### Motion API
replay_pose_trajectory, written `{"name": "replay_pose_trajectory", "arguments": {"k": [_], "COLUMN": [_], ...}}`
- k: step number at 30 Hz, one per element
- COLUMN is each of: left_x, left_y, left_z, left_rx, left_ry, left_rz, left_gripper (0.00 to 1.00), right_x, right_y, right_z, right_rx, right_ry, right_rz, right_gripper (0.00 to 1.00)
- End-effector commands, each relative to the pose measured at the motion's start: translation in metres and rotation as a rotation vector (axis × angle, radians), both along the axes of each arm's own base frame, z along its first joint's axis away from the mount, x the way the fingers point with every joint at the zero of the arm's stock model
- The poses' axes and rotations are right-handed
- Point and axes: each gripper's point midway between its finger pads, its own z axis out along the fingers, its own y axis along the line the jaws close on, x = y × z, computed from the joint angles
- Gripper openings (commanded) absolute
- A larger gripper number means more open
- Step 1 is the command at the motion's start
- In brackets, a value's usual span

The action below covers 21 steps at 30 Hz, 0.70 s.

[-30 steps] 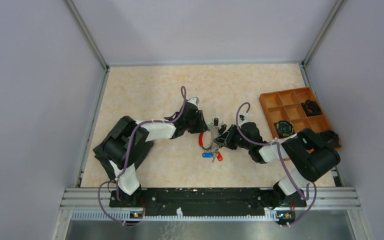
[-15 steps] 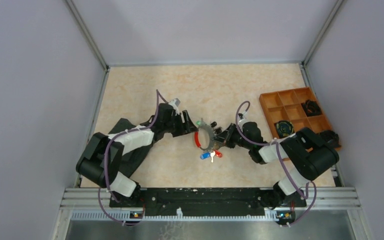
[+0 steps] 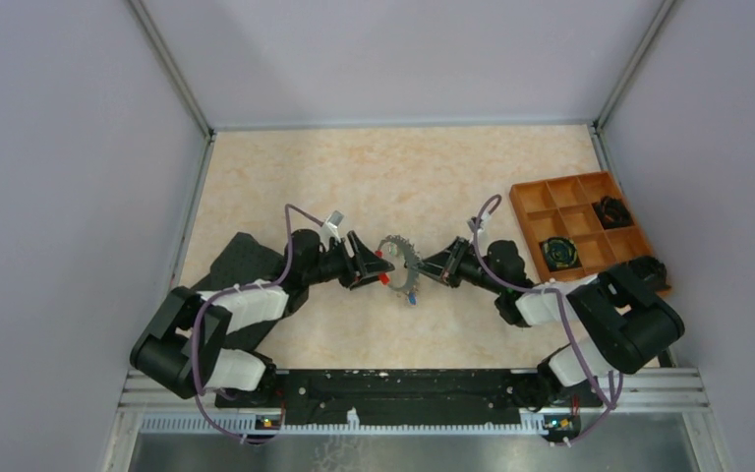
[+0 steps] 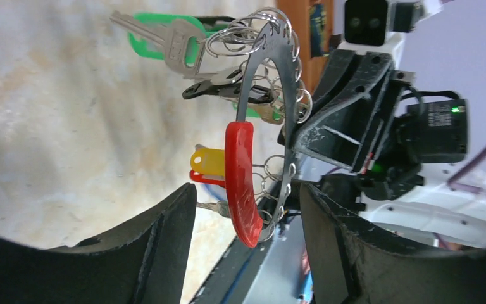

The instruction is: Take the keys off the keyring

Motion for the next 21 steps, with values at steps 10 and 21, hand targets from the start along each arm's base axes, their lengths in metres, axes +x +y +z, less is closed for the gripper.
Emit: {"name": "replay_pose_trajectory", "arguments": {"k": [10, 21], "left_x": [0.001, -0.007], "left_y": [-0.012, -0.031], "left_z": [0.088, 0.090], "left_rx": [-0.350, -0.441], "left_ry": [-0.130, -0.134], "left_rz": [0.066, 0.048], "left_gripper": [0.53, 0.29], "right_x": [-0.004, -0.007], "right_y": [-0.007, -0.013], "right_z": [0.066, 0.080], "right_rx": [0.119, 0.118], "right_ry": [-0.140, -0.173], "right_rz": [-0.022, -0.053], "right_gripper": [0.00, 0.00]}}
